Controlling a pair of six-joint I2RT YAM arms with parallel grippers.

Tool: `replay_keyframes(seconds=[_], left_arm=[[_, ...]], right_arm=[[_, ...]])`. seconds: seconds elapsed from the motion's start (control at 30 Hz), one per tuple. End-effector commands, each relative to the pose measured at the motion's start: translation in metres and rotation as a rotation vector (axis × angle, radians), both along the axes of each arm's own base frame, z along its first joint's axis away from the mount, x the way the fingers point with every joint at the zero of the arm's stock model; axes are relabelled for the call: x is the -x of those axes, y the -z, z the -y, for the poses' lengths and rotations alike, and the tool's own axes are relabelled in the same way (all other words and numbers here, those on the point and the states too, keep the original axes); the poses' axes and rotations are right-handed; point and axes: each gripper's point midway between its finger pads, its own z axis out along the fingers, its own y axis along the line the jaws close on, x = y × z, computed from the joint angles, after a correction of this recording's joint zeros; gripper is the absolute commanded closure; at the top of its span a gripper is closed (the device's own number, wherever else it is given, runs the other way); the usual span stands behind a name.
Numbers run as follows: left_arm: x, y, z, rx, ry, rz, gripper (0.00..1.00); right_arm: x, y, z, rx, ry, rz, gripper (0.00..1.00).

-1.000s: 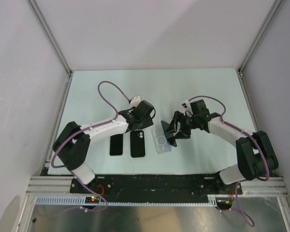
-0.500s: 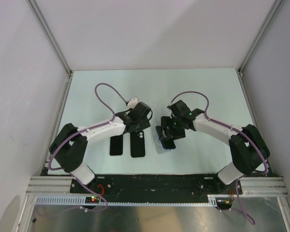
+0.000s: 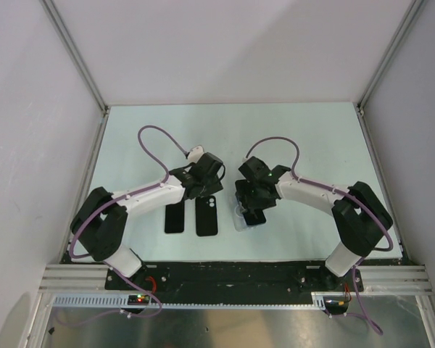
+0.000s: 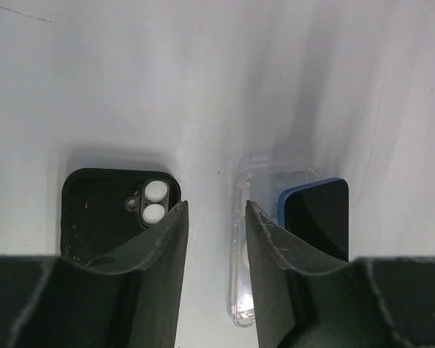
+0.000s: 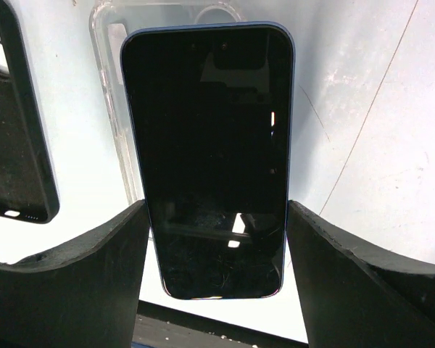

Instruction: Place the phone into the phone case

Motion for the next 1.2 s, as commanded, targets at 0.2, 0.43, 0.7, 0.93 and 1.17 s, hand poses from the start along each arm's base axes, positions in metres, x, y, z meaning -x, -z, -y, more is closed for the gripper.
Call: replay_keyframes(seconds=[0.2,0.43,0.7,0.93,1.17], left_arm=[[-0.003,-0.013,-0.003,0.02,0.003,0.041,0.58],[-0.002,-0.011,-0.004,0.019,0.004,0.035,0.59],[-0.002,-0.01,-0.004,0.021,0.004,0.03,0.59],[-0.001,-0.008,-0.004,0.02,0.006,0.025,0.59],[0.0,-0.007,-0.004,0.02,0.009,0.02,0.59]], right_arm=[[-0.017,-0.013,-0.018,0.038,0.011,0.105,0.47],[-0.015,-0.011,-0.025,0.05,0.017,0.113,0.47],[-0.013,-0.008,-0.025,0.095,0.058,0.128,0.47],[-0.012,-0.006,-0.029,0.103,0.092,0.149,0.47],[-0.011,-0.004,-0.034,0.105,0.097,0.162,0.46]])
